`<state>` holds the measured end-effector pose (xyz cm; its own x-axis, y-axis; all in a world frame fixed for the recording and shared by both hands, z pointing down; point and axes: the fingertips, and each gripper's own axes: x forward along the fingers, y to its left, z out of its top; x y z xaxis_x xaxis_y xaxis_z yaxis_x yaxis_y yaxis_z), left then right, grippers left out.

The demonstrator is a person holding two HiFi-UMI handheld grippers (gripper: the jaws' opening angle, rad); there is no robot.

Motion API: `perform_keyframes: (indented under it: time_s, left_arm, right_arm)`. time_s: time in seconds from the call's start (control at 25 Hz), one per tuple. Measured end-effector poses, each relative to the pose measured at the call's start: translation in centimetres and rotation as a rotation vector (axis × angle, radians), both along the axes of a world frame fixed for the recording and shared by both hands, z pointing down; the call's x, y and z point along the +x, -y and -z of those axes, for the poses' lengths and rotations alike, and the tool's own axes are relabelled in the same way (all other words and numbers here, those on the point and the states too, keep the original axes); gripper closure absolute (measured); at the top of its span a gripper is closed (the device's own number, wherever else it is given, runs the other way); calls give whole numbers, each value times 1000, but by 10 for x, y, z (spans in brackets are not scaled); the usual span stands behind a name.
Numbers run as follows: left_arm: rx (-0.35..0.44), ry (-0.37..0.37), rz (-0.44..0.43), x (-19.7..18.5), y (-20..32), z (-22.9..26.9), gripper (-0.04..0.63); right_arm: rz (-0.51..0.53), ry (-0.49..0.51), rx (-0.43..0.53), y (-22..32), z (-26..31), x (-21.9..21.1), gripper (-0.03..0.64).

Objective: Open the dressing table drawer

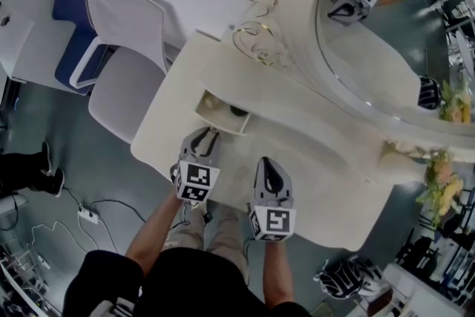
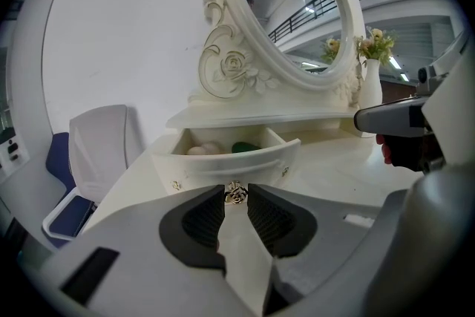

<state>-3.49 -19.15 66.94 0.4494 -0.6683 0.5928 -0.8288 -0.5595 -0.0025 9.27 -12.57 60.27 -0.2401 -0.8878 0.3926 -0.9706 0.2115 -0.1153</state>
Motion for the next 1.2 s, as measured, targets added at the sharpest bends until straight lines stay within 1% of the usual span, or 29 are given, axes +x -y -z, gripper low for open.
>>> perform_keyframes:
  time_s: [0.28, 0.6, 0.68, 0.76, 0.88, 1.04, 1.2]
  left_arm:
    - [6, 6, 1, -4, -6, 1, 500]
    - [32, 8, -3, -4, -6, 3, 500]
    - [25, 8, 2, -4, -6, 3, 500]
    - [14, -1, 9, -4, -6, 3, 500]
    - [13, -35, 11, -3, -7, 9, 499]
    - [16, -68, -10, 0, -8, 19, 419]
    - [35, -74, -17, -1, -10, 29, 405]
  right_arm:
    - [-3, 2, -1, -8, 1, -3, 620]
    - [-8, -1, 4, -11, 4, -2, 620]
    - [-6, 0, 7, -12, 4, -2, 620]
    - [-6, 0, 9, -13, 4, -2, 620]
    - [-6, -1, 15, -13, 6, -2, 620]
    - [-7, -2, 26, -14, 12, -4, 620]
    - [-4, -6, 42, -15, 21, -8, 620]
